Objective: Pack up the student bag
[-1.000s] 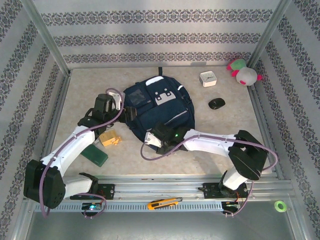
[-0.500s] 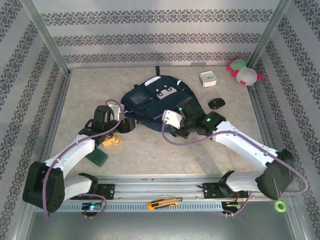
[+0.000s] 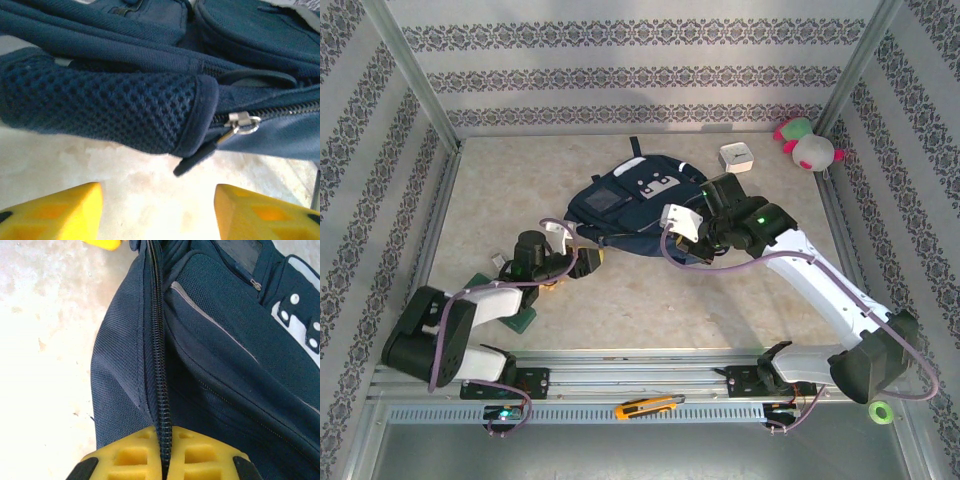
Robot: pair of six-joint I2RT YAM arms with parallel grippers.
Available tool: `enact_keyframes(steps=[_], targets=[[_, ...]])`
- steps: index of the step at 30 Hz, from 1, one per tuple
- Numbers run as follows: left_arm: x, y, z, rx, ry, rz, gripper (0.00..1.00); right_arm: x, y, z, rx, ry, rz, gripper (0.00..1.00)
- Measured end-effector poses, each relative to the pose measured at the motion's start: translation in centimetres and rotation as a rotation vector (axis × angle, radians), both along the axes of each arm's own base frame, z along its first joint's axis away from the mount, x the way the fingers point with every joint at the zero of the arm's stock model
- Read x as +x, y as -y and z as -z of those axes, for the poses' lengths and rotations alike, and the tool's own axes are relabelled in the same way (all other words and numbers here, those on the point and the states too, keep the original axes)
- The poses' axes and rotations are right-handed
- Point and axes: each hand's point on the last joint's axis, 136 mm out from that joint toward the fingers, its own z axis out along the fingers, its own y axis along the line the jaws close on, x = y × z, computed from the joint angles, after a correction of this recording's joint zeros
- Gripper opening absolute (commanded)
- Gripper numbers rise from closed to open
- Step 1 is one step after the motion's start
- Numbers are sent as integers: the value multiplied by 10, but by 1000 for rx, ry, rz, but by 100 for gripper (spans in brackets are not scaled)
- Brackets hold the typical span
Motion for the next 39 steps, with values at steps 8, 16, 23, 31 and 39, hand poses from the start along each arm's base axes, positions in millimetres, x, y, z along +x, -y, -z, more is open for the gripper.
enact_keyframes(steps=[8,16,23,31,39], targets=[[2,31,-3,-57,72,92,33,-2,-1,3,1,-17,-10,0],[1,37,-19,-67,139,114,0,-1,-1,2,2,-15,-8,0],[-16,50,-37,-36,185,193,0,4,-2,-1,17,-3,21,0],[-53,85,-60,6,185,370,0,0,-29,33,13,-44,7,0],[-79,114,-56,57,119,497,17,-1,-43,74,12,-121,23,0]])
